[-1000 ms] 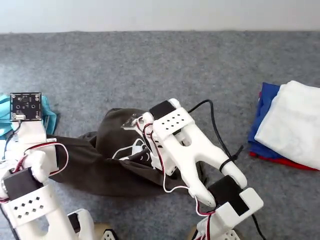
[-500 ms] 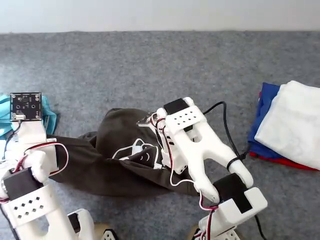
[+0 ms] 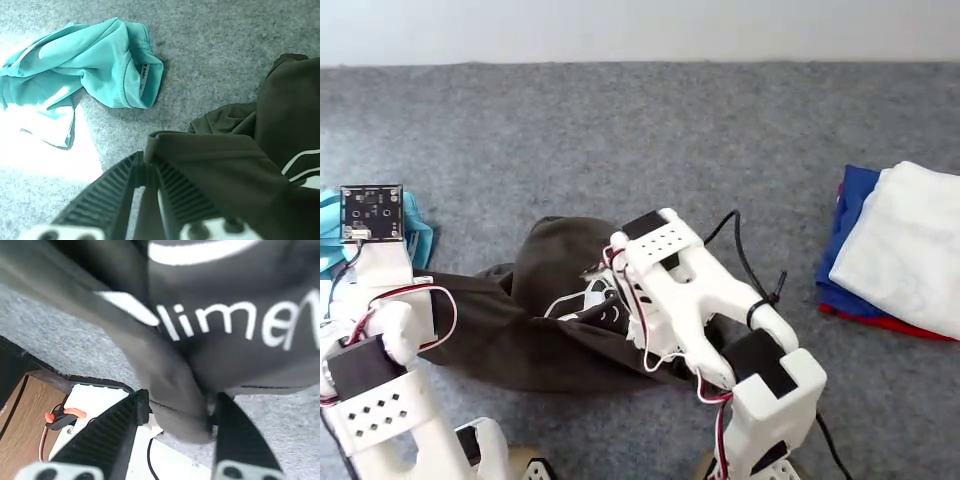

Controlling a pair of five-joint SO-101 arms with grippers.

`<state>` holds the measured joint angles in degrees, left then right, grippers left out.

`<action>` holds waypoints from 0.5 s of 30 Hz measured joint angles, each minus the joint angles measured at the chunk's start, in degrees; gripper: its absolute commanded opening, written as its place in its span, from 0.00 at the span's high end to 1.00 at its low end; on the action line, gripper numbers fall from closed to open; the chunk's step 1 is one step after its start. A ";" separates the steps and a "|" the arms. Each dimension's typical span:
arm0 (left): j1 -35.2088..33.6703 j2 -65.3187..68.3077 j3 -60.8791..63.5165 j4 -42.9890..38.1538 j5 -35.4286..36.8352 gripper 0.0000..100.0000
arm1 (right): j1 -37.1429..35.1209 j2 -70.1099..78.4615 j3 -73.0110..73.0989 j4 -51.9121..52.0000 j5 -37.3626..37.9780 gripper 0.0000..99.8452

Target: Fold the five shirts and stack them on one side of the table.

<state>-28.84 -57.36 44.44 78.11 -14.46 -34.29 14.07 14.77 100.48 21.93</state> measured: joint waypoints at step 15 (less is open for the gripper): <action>0.00 0.00 0.00 0.00 0.00 0.98 | -4.57 -4.13 0.00 0.09 0.00 0.88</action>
<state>-28.84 -57.36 44.44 78.11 -14.46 -38.86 9.93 14.77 100.57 21.93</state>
